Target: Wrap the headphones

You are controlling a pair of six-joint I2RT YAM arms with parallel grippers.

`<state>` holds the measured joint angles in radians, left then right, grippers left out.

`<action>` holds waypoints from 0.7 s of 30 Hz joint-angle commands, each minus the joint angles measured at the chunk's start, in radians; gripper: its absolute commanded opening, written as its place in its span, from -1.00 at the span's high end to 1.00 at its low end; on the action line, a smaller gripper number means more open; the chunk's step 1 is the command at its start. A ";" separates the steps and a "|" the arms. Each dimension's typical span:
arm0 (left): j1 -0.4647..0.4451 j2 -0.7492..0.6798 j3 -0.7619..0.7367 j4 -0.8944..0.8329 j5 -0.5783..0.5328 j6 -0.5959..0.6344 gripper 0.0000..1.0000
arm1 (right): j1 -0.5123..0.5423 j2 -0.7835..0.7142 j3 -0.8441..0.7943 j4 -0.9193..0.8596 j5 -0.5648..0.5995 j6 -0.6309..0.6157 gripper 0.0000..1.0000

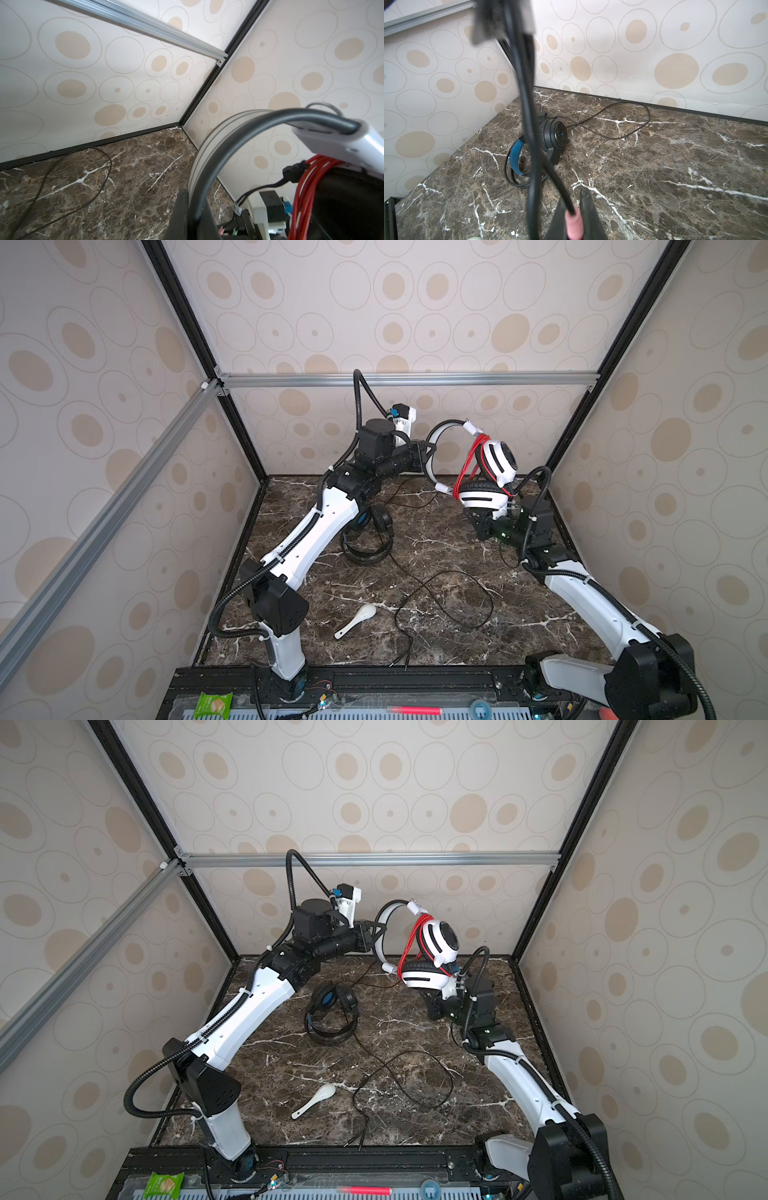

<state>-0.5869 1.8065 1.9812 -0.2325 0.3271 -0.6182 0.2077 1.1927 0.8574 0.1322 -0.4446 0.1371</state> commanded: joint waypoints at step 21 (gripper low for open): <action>-0.079 0.152 0.278 -0.072 -0.586 -0.337 1.00 | 0.155 -0.089 0.036 -0.135 0.251 -0.173 1.00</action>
<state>-0.6792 1.9659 2.1826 -0.3763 -0.1394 -0.8650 0.3420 1.1290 0.8734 0.0807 -0.2337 0.0200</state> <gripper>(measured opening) 0.069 0.097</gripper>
